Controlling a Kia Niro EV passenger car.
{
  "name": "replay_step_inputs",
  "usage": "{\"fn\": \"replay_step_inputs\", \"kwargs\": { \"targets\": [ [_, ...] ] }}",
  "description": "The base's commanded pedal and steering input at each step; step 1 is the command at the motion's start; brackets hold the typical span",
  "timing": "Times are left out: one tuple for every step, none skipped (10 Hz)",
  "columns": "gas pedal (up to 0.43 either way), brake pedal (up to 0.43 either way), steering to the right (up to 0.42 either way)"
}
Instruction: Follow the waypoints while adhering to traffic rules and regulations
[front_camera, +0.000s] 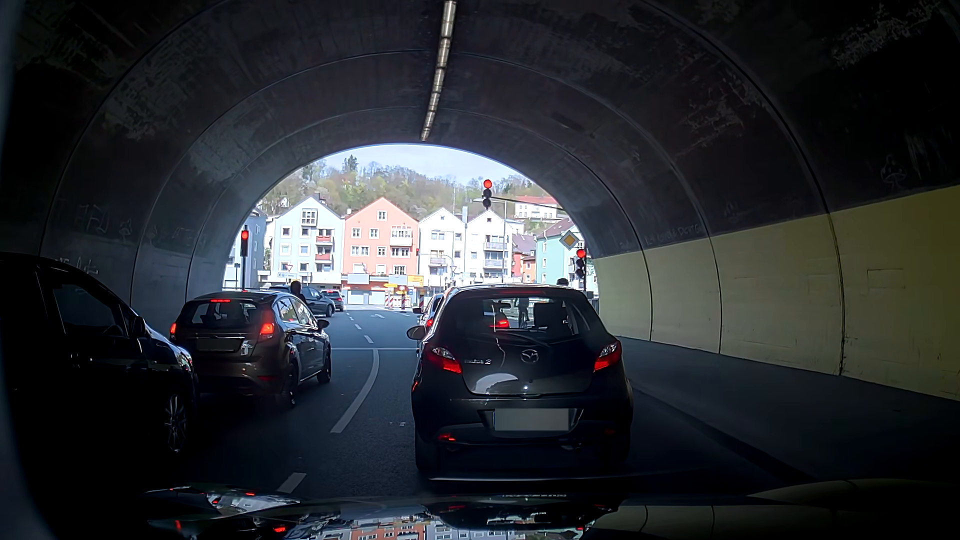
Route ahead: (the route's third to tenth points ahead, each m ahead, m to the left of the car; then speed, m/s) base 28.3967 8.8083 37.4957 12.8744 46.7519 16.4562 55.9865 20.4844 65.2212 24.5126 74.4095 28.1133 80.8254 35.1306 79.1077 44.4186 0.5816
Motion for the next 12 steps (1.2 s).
{"fn": "replay_step_inputs", "kwargs": {
  "targets": [
    [0.000,0.165,-0.070],
    [0.000,0.165,-0.071],
    [0.000,0.165,-0.071],
    [0.000,0.165,-0.071],
    [0.000,0.165,-0.070],
    [0.000,0.171,-0.070],
    [0.000,0.171,-0.071],
    [0.000,0.171,-0.071],
    [0.000,0.171,-0.071],
    [0.000,0.171,-0.071],
    [0.000,0.177,-0.071],
    [0.000,0.177,-0.070]
  ]
}}
